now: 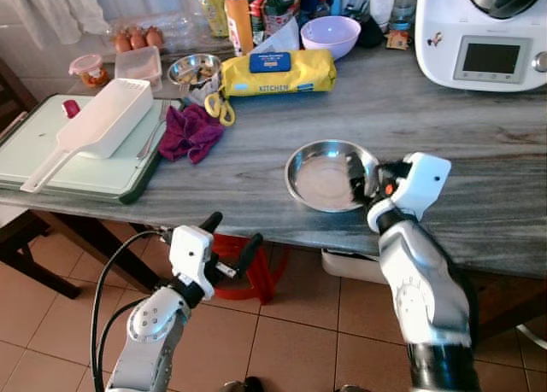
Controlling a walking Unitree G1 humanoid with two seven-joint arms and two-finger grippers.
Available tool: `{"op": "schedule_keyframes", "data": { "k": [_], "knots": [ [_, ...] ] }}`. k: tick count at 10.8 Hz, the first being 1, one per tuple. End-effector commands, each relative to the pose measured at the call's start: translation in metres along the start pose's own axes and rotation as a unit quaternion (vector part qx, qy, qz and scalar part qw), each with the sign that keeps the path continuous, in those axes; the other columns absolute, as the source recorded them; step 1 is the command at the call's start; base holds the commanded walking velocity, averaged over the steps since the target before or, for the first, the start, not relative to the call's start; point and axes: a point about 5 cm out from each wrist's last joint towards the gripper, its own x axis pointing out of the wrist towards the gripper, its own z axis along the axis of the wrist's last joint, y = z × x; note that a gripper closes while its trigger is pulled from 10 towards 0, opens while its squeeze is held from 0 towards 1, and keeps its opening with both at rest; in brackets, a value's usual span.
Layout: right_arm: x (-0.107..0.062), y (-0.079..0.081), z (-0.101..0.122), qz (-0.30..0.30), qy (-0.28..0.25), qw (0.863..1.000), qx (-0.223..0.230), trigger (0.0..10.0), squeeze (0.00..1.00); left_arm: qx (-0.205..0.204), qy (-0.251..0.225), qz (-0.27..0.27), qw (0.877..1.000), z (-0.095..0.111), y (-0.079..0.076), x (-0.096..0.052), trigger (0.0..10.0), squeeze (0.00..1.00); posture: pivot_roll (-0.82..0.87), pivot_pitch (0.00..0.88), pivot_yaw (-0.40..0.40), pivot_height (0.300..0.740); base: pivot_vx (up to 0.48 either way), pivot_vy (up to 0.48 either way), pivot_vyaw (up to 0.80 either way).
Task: Setting the table
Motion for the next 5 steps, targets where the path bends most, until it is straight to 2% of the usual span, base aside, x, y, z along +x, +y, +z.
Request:
{"op": "schedule_keyframes", "data": {
  "k": [1,2,3,4,5],
  "knots": [
    [-0.005,0.01,0.01,0.031,-0.031,0.999,-0.019,10.0,1.0,0.0,0.003,0.005,1.0,0.0,0.003,-0.002,10.0,0.0,-0.13,0.135,0.101,0.74,0.0,0.0,0.0],
    [-0.012,0.007,0.013,0.043,-0.047,0.993,-0.096,10.0,1.0,0.005,-0.007,0.009,1.0,0.006,0.003,0.001,10.0,0.0,-0.13,0.136,0.095,0.74,0.0,0.0,0.0],
    [-0.018,0.007,0.013,0.048,-0.051,0.991,-0.11,10.0,1.0,0.004,-0.021,0.018,1.0,0.014,0.004,0.005,10.0,0.0,-0.13,0.138,0.093,0.74,0.0,0.0,0.0],
    [-0.026,0.008,0.013,0.061,-0.05,0.989,-0.125,10.0,0.77,-0.001,-0.052,0.037,0.998,0.031,0.003,0.012,10.0,0.0,-0.13,0.139,0.093,0.74,0.0,0.0,0.0],
    [-0.031,0.003,0.009,0.042,-0.039,0.989,-0.135,10.0,0.0,-0.004,-0.07,0.044,0.997,0.041,0.0,0.015,10.0,0.0,-0.14,0.144,0.095,0.74,0.0,0.0,0.0]
  ]
}}
